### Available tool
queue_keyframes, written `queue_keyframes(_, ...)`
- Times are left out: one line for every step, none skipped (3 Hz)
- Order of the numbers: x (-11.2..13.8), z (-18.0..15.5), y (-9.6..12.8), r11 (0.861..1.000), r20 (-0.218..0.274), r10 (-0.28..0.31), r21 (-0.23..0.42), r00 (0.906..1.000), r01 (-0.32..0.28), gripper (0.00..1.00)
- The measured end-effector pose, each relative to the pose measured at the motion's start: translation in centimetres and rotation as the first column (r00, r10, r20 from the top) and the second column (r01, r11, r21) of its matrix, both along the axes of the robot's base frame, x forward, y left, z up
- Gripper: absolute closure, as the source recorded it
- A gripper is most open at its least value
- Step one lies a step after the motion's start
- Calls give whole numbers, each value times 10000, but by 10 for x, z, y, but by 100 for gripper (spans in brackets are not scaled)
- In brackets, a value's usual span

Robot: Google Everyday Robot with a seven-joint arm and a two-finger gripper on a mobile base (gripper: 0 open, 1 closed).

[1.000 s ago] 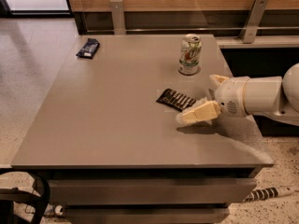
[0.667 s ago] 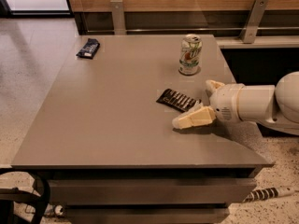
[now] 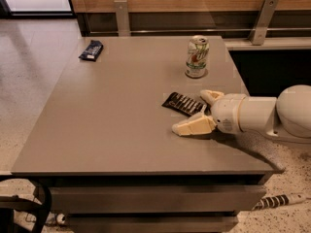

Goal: Move rxbar chocolate near rxbar blueberry

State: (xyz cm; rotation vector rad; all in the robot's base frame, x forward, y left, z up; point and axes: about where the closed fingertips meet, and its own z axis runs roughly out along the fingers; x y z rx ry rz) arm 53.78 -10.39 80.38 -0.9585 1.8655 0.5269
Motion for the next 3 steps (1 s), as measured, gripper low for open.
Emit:
queue_keyframes(0,4,0,10000,0,1,0,10000,-1,61)
queue_keyframes(0,7,0,10000,0,2,0,10000,-2,83)
queue_keyframes(0,8,0,10000,0,5,0,10000,-5,100)
